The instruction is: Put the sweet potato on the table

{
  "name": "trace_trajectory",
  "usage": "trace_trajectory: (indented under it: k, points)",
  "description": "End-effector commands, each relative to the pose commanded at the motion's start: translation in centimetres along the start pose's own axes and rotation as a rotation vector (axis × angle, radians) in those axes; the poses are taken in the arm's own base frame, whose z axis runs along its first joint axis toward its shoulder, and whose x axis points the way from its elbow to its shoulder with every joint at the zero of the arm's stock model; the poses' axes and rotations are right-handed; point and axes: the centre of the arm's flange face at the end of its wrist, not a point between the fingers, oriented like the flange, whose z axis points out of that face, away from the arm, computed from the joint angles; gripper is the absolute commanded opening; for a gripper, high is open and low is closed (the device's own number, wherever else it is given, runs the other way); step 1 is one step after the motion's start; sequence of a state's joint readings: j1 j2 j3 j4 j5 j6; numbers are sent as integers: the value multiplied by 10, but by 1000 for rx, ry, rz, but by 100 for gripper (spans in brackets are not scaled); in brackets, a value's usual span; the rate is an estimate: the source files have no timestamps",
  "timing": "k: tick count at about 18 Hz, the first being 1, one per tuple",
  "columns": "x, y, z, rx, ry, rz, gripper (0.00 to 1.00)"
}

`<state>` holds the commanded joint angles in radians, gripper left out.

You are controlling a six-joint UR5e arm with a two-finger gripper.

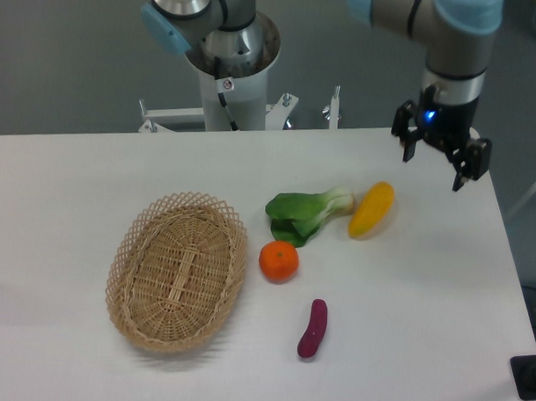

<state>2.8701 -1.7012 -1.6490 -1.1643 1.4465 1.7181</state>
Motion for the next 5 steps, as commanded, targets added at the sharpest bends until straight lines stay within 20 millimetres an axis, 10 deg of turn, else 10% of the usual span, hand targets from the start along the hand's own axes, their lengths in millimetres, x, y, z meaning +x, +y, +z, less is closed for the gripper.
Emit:
trace_trajectory:
  k: [5]
  points:
    - [1, -1, 1, 4, 1, 0, 100]
